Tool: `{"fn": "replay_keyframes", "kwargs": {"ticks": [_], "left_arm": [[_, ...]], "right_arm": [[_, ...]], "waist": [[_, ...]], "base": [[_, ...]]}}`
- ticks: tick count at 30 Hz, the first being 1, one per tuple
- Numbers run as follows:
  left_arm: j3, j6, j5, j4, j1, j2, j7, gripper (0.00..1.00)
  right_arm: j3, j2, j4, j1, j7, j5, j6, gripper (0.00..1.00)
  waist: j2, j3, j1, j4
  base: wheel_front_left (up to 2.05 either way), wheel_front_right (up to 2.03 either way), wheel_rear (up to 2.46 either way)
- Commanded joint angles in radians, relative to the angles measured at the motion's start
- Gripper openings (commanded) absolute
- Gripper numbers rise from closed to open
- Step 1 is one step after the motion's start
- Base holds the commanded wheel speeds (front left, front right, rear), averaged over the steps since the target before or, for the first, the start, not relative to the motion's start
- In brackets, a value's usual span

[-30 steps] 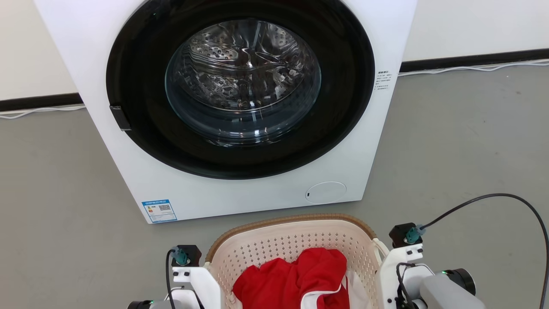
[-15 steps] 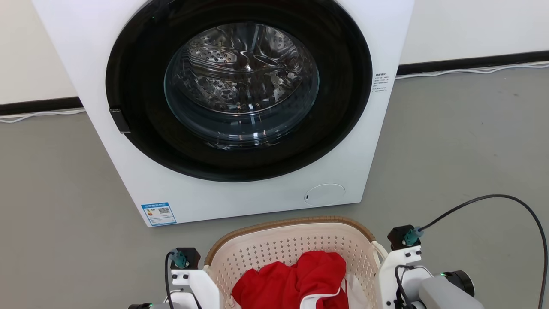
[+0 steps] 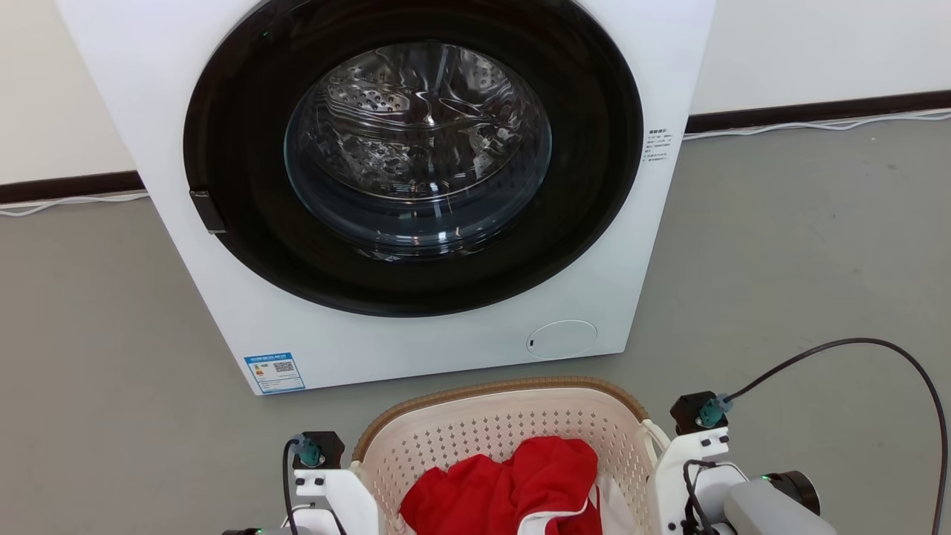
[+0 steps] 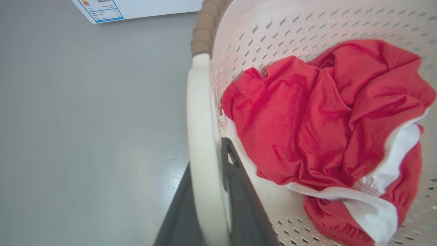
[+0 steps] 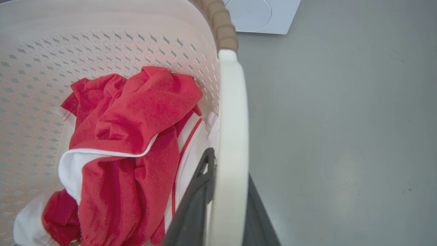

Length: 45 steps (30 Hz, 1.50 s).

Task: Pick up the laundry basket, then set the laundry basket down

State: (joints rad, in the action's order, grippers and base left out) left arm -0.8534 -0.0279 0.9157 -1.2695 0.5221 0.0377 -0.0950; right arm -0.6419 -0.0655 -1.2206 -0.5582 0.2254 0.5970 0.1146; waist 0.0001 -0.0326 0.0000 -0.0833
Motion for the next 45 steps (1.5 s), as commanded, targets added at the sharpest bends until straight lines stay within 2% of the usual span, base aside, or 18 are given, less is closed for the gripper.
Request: {"fn": "replay_keyframes", "kwargs": {"ticks": [1, 32, 45], "left_arm": [[0.009, -0.020, -0.005, 0.013, 0.053, 0.013, 0.023, 0.00], [-0.034, -0.019, 0.031, -0.001, 0.058, 0.013, 0.024, 0.00], [-0.043, -0.007, 0.036, -0.008, 0.084, 0.015, 0.057, 0.00]], "right_arm": [[-0.025, 0.015, 0.019, -0.024, -0.003, 0.004, 0.016, 0.00], [-0.074, 0.015, 0.001, -0.038, -0.014, 0.055, 0.016, 0.00], [-0.086, 0.015, 0.008, -0.054, -0.057, 0.071, 0.016, 0.00]], "waist": [[-0.0001, 0.000, 0.0001, -0.001], [-0.0001, 0.005, 0.0000, -0.007], [-0.0001, 0.053, 0.0000, -0.003]], "base": [[0.00, 0.00, 0.00], [0.00, 0.00, 0.00], [0.00, 0.00, 0.00]]}}
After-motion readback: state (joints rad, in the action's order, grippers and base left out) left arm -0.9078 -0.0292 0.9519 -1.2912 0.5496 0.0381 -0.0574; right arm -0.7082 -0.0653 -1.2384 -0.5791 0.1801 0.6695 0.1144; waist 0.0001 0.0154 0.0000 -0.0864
